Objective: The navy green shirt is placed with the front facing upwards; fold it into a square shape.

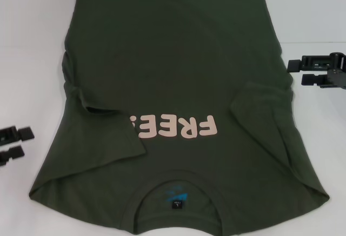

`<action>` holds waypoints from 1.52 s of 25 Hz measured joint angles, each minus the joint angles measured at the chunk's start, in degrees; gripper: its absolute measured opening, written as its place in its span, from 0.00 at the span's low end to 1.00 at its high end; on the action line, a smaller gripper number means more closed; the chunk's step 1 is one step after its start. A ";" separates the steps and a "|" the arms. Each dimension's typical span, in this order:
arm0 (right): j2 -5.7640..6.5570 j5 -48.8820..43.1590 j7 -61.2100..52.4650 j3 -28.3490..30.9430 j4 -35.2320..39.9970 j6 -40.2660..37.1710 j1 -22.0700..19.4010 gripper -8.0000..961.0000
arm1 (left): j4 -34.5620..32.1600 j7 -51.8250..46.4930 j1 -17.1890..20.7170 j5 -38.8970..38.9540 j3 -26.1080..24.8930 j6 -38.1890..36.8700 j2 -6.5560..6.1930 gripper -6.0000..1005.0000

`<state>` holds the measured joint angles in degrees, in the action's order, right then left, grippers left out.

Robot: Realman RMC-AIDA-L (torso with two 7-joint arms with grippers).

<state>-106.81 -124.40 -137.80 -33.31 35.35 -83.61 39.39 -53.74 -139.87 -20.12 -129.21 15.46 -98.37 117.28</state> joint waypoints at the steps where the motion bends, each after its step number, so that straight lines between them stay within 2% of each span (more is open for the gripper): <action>1: 0.01 0.00 0.07 -0.04 0.01 0.00 -0.01 0.86 | -0.04 -0.56 0.05 -0.85 -0.11 -0.10 -0.03 0.63; 6: 0.02 -0.06 0.24 -0.33 0.05 -0.03 0.00 0.86 | -0.15 -2.39 0.18 -6.17 -0.18 -0.99 -0.10 0.62; 15: 0.03 -0.22 0.34 -0.53 0.15 -0.05 0.05 0.85 | 3.77 -3.30 -0.35 -9.61 0.07 1.78 -0.12 0.61; 38: 0.10 -0.17 0.35 0.01 0.16 0.36 -0.19 0.85 | 8.01 -6.92 -0.33 -10.35 0.60 8.50 0.13 0.58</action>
<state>-106.71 -124.57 -137.46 -33.31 35.51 -83.25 39.20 -45.73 -146.79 -20.45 -139.57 16.06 -89.87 117.40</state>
